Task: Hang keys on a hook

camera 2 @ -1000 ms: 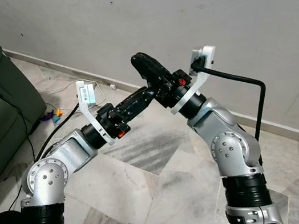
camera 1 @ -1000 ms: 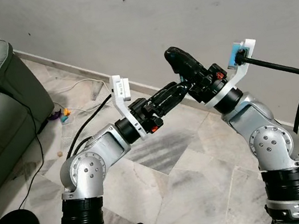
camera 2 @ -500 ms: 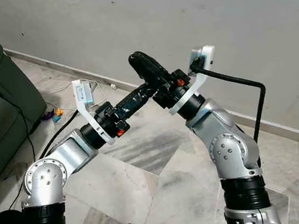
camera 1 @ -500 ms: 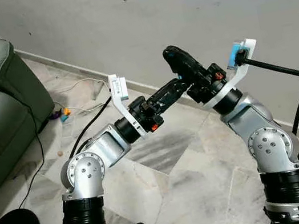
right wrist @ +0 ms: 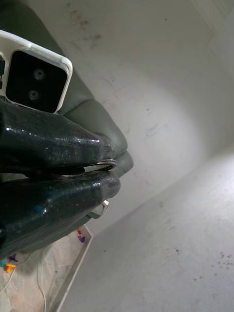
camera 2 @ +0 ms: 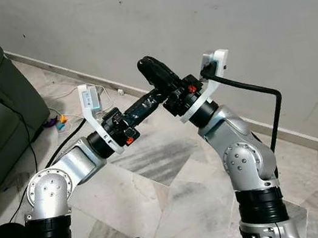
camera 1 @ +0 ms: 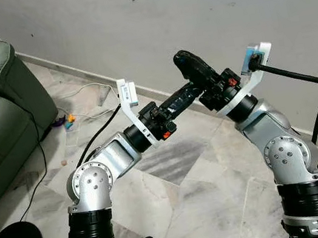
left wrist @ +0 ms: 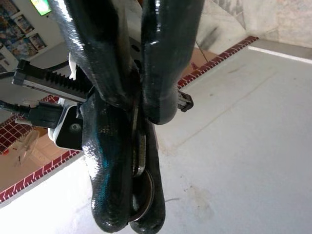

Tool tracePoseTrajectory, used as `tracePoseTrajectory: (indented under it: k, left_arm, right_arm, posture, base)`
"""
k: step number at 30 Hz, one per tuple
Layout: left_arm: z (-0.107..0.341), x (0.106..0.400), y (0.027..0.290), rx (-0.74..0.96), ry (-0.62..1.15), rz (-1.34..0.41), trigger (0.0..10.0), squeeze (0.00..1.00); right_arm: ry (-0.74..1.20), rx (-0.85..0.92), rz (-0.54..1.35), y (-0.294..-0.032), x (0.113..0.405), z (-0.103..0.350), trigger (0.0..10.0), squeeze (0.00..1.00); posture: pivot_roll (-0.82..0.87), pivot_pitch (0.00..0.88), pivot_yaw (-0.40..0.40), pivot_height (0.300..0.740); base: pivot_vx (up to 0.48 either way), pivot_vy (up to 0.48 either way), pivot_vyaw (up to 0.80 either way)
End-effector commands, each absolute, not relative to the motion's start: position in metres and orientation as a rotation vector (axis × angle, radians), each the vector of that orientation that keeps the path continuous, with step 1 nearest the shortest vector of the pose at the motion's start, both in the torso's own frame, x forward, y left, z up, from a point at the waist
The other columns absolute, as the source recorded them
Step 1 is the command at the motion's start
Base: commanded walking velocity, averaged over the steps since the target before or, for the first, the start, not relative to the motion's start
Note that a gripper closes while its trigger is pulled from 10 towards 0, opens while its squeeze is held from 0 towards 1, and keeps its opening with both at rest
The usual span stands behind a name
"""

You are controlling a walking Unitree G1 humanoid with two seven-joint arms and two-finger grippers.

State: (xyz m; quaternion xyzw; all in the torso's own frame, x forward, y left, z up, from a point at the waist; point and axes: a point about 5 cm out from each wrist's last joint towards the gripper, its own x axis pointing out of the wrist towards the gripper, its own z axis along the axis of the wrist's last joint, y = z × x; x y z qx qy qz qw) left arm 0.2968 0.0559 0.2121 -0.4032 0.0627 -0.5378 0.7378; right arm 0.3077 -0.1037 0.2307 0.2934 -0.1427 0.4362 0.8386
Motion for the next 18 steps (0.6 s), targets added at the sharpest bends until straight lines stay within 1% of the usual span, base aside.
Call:
tracePoseTrajectory:
  k: [1, 18]
  left_arm:
    - [0.2297, 0.2974, 0.0603, -0.888, 0.054, -1.191, 0.0, 0.00]
    - [0.2333, 0.2991, 0.0632, -0.921, 0.019, -1.172, 0.0, 0.00]
  right_arm:
    - [-0.258, 0.610, 1.008, -0.0865, 0.2996, 0.2256, 10.0, 0.00]
    - [-0.257, 0.600, 1.010, -0.0862, 0.3010, 0.2251, 10.0, 0.00]
  posture:
    - [-0.07, 0.232, 0.050, 0.740]
    - [-0.07, 0.229, 0.047, 0.740]
  base:
    - [0.000, 0.000, 0.00]
    - [0.000, 0.000, 0.00]
